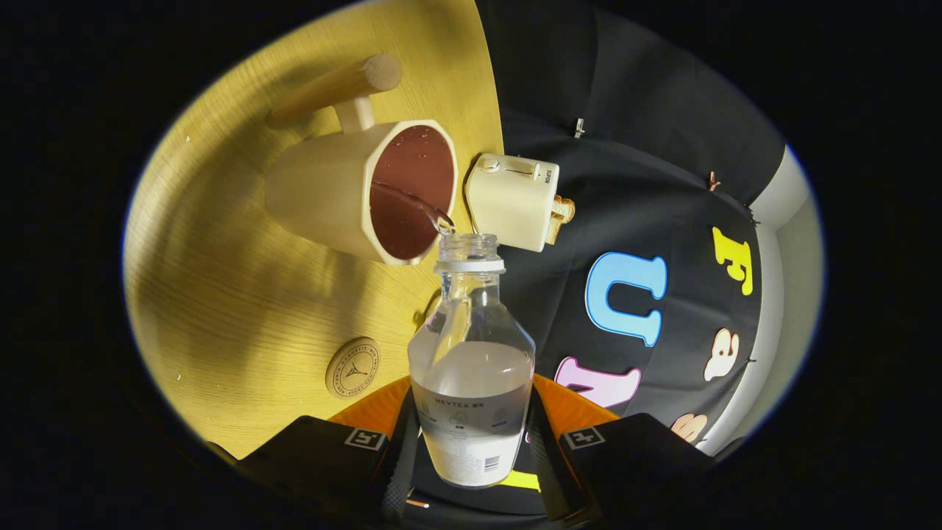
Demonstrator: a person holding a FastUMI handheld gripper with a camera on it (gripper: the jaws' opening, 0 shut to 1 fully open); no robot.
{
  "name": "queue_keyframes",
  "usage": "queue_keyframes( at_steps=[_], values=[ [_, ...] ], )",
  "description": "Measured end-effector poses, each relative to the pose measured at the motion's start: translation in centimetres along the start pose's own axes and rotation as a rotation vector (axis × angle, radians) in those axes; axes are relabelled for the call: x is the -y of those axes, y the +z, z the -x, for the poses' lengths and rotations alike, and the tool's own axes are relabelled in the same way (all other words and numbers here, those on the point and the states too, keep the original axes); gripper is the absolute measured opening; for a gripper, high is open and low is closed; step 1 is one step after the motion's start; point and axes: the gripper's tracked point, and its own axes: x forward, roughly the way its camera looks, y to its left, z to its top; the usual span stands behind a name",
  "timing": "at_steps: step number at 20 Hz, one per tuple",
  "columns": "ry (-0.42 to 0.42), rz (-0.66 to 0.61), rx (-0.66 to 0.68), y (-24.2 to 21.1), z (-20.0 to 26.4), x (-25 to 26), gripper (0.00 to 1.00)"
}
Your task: Take the bottle from table, then pour the juice into the cup, finally place the bottle on the coaster
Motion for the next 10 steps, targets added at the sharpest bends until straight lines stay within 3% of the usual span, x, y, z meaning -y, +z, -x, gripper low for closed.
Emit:
queue_keyframes(
  at_steps=[10],
  values=[
    [-0.003, 0.072, 0.012, 0.08, 0.01, 0.45, 0.71]
  ],
)
